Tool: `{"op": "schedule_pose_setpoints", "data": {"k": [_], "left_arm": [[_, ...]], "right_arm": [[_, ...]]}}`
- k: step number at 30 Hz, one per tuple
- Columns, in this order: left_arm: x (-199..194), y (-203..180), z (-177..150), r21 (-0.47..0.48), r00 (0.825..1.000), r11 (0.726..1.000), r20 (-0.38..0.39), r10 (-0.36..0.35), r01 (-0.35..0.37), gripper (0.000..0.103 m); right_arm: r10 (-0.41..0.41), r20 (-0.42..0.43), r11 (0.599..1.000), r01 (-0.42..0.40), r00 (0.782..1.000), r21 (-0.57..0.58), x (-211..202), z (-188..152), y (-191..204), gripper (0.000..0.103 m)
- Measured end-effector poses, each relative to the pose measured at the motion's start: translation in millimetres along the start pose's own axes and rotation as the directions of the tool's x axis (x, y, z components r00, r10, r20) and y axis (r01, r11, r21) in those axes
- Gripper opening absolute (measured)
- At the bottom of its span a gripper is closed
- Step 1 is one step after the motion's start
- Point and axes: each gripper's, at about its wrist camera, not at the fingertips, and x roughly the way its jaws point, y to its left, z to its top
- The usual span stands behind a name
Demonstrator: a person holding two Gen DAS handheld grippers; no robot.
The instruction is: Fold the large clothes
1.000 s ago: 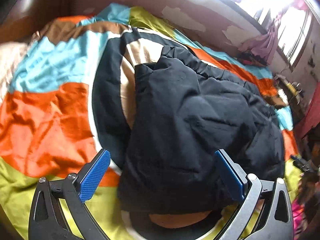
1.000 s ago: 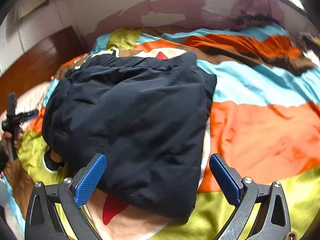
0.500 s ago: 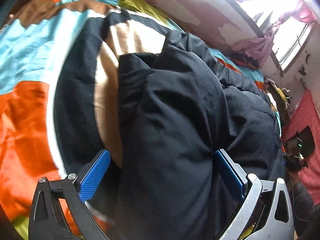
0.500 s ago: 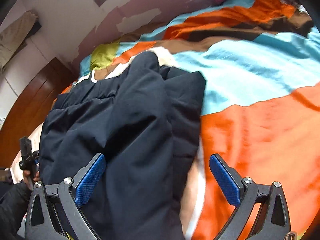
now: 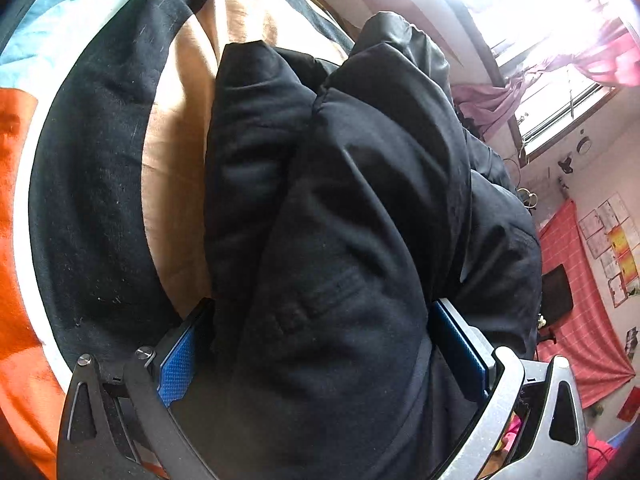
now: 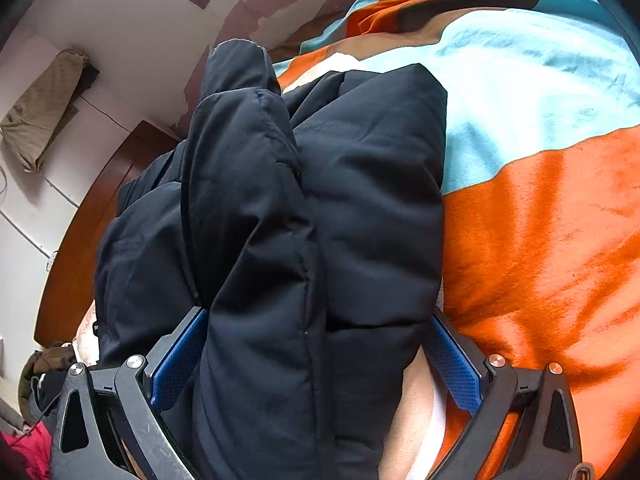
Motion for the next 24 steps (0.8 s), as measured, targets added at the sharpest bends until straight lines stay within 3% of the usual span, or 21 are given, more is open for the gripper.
{"op": "schedule_pose_setpoints", "data": {"k": [16, 19, 22, 24], "left_arm": [[-13, 18, -8, -0.059, 1.0, 0.998, -0.021, 0.014, -0.016, 0.102], [-13, 6, -8, -0.004, 0.999, 0.999, -0.033, 0.041, -0.042, 0.099], [-17, 3, -8, 0.001, 0.996, 0.997, -0.041, 0.074, -0.074, 0.089], [-23, -2, -7, 0.002, 0.994, 0.995, -0.035, 0.1, -0.1, 0.072]], "right_arm": [[0.0, 0.035, 1.0, 0.0, 0.999, 0.006, 5, -3, 0, 0.103], [0.008, 0.039, 1.0, -0.008, 0.999, 0.008, 2, -5, 1, 0.103], [-0.005, 0.045, 1.0, 0.005, 0.999, -0.001, 0, -6, 8, 0.092], [-0.025, 0.055, 1.0, 0.026, 0.998, -0.012, -4, -7, 14, 0.078]]}}
